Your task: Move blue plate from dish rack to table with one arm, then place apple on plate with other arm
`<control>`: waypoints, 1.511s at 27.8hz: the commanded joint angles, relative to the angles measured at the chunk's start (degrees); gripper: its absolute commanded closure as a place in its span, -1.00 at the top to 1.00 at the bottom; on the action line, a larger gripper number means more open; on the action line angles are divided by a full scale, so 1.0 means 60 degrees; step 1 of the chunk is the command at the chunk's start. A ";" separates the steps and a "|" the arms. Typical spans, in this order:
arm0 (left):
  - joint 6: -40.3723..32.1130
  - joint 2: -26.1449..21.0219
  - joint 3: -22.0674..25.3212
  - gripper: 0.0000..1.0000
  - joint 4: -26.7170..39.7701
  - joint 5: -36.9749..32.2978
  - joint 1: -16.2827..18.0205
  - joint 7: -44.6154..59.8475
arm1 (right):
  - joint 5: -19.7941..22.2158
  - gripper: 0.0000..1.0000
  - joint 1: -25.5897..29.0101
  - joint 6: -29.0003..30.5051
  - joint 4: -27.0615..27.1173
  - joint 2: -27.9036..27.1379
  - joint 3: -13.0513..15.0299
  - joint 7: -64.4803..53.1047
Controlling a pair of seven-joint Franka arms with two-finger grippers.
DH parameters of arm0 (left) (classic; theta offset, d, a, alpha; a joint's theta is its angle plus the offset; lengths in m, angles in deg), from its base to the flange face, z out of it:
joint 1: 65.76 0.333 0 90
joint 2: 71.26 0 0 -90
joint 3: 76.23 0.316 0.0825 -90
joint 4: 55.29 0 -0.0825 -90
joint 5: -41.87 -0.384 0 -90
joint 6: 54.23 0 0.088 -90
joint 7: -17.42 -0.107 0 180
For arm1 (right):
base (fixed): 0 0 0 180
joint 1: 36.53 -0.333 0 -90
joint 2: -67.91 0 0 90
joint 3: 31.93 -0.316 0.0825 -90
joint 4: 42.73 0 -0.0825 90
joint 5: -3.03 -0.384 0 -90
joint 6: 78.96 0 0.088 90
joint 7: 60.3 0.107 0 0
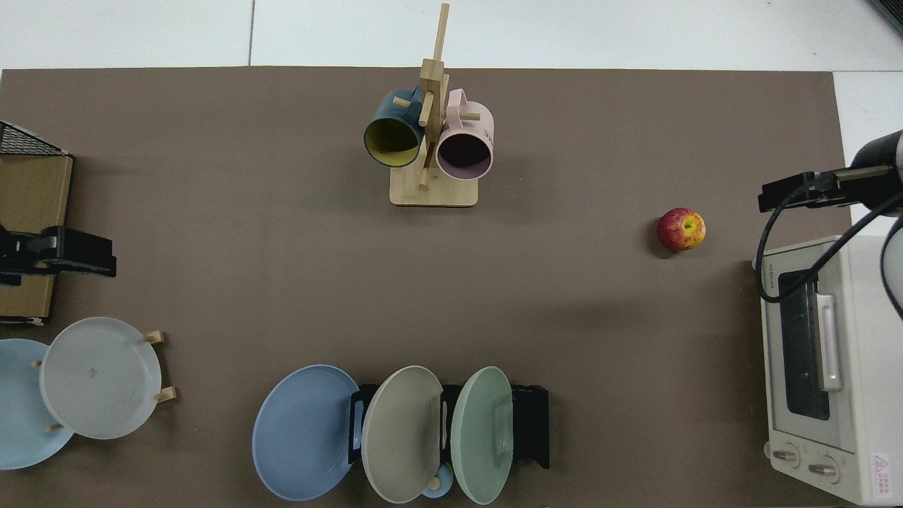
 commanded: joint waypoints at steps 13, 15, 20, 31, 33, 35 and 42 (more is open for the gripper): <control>-0.0175 0.0015 -0.0052 1.00 -0.0139 0.0129 0.0110 -0.0041 | -0.0087 1.00 0.0044 -0.0107 -0.0141 0.0139 -0.0066 -0.0179; -0.0160 0.0015 -0.0052 1.00 -0.0139 0.0129 0.0095 -0.0041 | -0.0087 1.00 0.0029 -0.0210 -0.0213 0.0212 -0.0109 -0.0223; -0.0175 0.0015 -0.0052 1.00 -0.0139 0.0129 0.0110 -0.0041 | -0.0101 1.00 -0.0249 -0.0547 -0.0361 0.0359 -0.0154 -0.0223; -0.0175 0.0015 -0.0052 1.00 -0.0139 0.0129 0.0110 -0.0041 | -0.0087 1.00 -0.0220 -0.0723 -0.0288 0.0345 -0.0139 -0.0180; -0.0175 0.0015 -0.0052 1.00 -0.0139 0.0129 0.0110 -0.0041 | 0.0001 1.00 -0.0264 -0.0723 -0.0258 0.0344 -0.0125 -0.0121; -0.0160 0.0015 -0.0052 1.00 -0.0139 0.0129 0.0110 -0.0041 | 0.0060 1.00 -0.0264 -0.0723 -0.0214 0.0315 -0.0125 -0.0121; -0.0160 0.0015 -0.0052 1.00 -0.0139 0.0129 0.0110 -0.0041 | 0.0016 1.00 -0.0264 -0.0738 -0.0156 0.0271 -0.0139 -0.0106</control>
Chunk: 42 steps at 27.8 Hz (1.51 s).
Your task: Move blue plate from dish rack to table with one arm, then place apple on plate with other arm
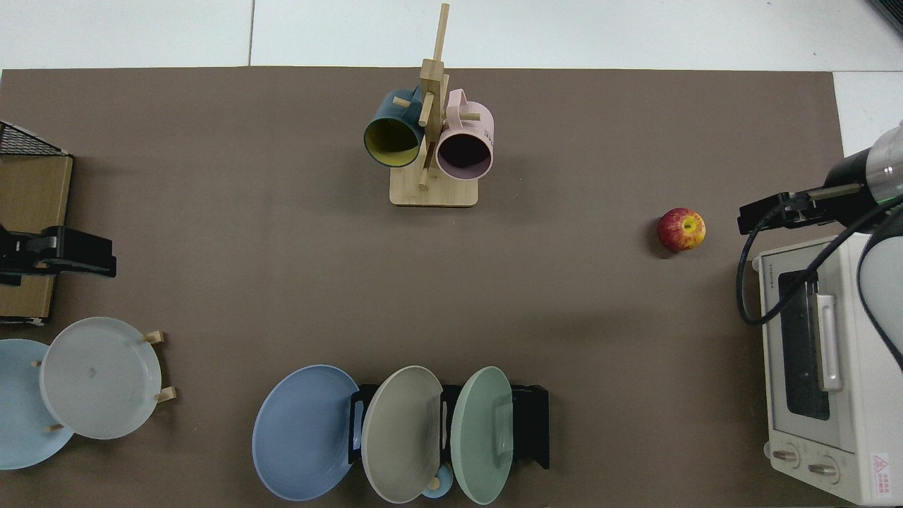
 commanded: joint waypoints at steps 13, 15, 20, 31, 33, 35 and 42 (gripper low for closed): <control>-0.0175 0.0015 -0.0052 1.00 -0.0139 0.0129 0.0110 -0.0041 | -0.0072 1.00 -0.0014 0.0232 -0.0079 0.0127 -0.0023 -0.0106; -0.0160 0.0015 -0.0052 1.00 -0.0139 0.0129 0.0110 -0.0041 | -0.0087 1.00 0.0001 0.0335 -0.0079 0.0113 -0.0023 -0.0120; -0.0160 0.0015 -0.0052 1.00 -0.0139 0.0129 0.0110 -0.0041 | -0.0131 1.00 0.0001 0.0423 -0.0123 0.0025 -0.0023 -0.0120; -0.0175 0.0015 -0.0052 1.00 -0.0139 0.0129 0.0110 -0.0041 | -0.0365 1.00 0.0059 0.1565 -0.0299 -0.0560 -0.0023 0.0055; -0.0175 0.0015 -0.0052 1.00 -0.0139 0.0129 0.0110 -0.0041 | -0.0482 1.00 0.0133 0.1551 -0.0284 -0.0707 -0.0023 0.0099; -0.0175 0.0015 -0.0052 1.00 -0.0139 0.0129 0.0110 -0.0041 | -0.0526 1.00 0.0147 0.1595 -0.0226 -0.0912 -0.0023 0.0114; -0.0174 0.0015 -0.0052 1.00 -0.0139 0.0129 0.0110 -0.0041 | -0.0527 1.00 0.0148 0.2238 0.0097 -0.1527 -0.0023 0.0172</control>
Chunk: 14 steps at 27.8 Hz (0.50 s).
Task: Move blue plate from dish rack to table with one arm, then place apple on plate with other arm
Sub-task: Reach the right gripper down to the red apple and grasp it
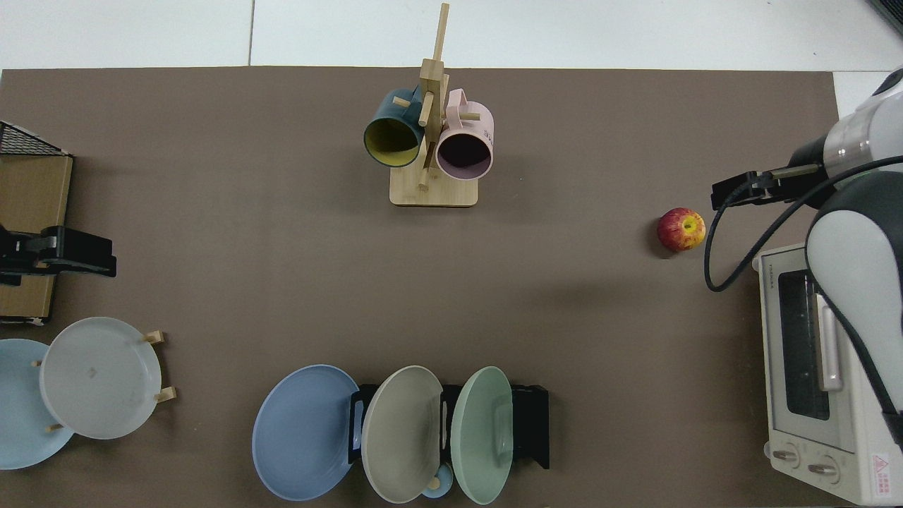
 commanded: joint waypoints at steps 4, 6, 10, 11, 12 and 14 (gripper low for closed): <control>-0.0174 0.0015 -0.0052 1.00 -0.0139 0.0129 0.0110 -0.0041 | -0.0186 1.00 0.0160 0.0664 0.0274 -0.0697 -0.0061 0.0127; -0.0174 0.0015 -0.0052 1.00 -0.0139 0.0129 0.0110 -0.0041 | -0.0186 1.00 0.0160 0.0884 0.0259 -0.0800 -0.0061 0.0127; -0.0174 0.0015 -0.0052 1.00 -0.0139 0.0129 0.0110 -0.0041 | -0.0128 1.00 0.0233 0.1294 0.0186 -0.1048 -0.0047 0.0142; -0.0174 0.0015 -0.0052 1.00 -0.0139 0.0129 0.0110 -0.0041 | -0.0083 1.00 0.0277 0.1338 0.0171 -0.1107 -0.0047 0.0156; -0.0174 0.0015 -0.0052 1.00 -0.0139 0.0129 0.0110 -0.0041 | -0.0054 1.00 0.0292 0.1368 0.0128 -0.1137 -0.0047 0.0156; -0.0160 0.0015 -0.0052 1.00 -0.0139 0.0129 0.0110 -0.0041 | -0.0039 1.00 0.0292 0.1368 0.0054 -0.1181 -0.0032 0.0156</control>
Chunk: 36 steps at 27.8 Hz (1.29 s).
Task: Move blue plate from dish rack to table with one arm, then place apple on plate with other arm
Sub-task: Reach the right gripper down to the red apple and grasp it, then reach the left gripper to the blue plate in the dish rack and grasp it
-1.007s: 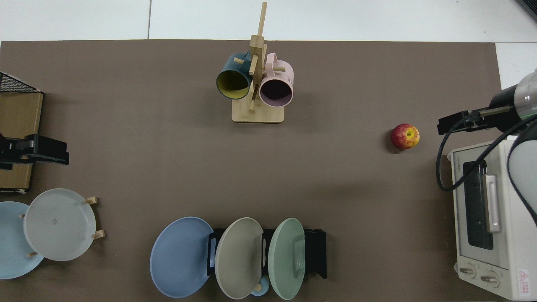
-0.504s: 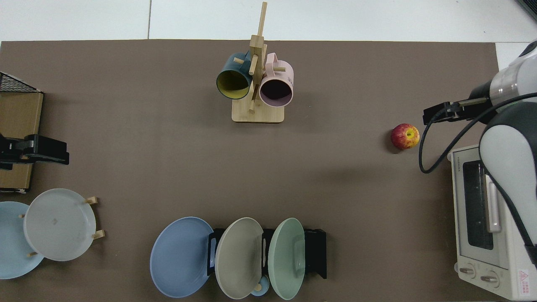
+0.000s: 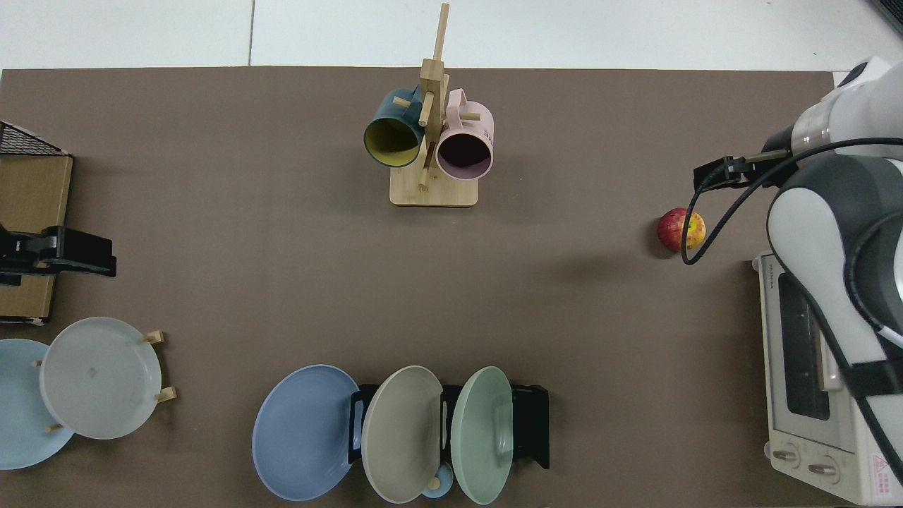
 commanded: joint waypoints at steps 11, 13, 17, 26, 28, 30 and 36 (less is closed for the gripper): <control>-0.0174 0.0015 -0.0052 1.00 -0.0139 0.0129 0.0110 -0.0041 | 0.0063 1.00 0.0175 0.1631 -0.0941 -0.0670 -0.0046 0.0026; -0.0291 0.0029 -0.0067 1.00 -0.0124 0.0129 0.0095 -0.0026 | 0.0063 1.00 0.0189 0.1777 -0.1145 -0.0743 -0.0046 -0.0048; -0.0614 0.0102 -0.0096 1.00 -0.0124 0.0129 0.0051 -0.0012 | 0.0107 1.00 0.0175 0.2304 -0.1526 -0.0802 -0.0031 -0.0092; 0.0438 0.2017 -0.0243 0.98 0.2960 0.0451 -0.0168 -0.0012 | 0.0532 1.00 0.0336 0.3051 -0.2097 -0.1095 -0.0046 -0.0048; 0.0820 0.2590 -0.0257 0.99 0.3929 0.0452 -0.0518 0.0032 | 0.0532 1.00 0.0351 0.3271 -0.2375 -0.1095 -0.0046 -0.0033; 0.1055 0.2782 -0.0258 0.98 0.4560 0.0452 -0.0870 0.0062 | 0.0532 1.00 0.0351 0.3418 -0.2566 -0.1110 -0.0046 -0.0019; 0.1670 0.3295 -0.0301 0.98 0.6303 0.0656 -0.1296 0.0076 | 0.0532 1.00 0.0380 0.3624 -0.2875 -0.1169 -0.0031 0.0040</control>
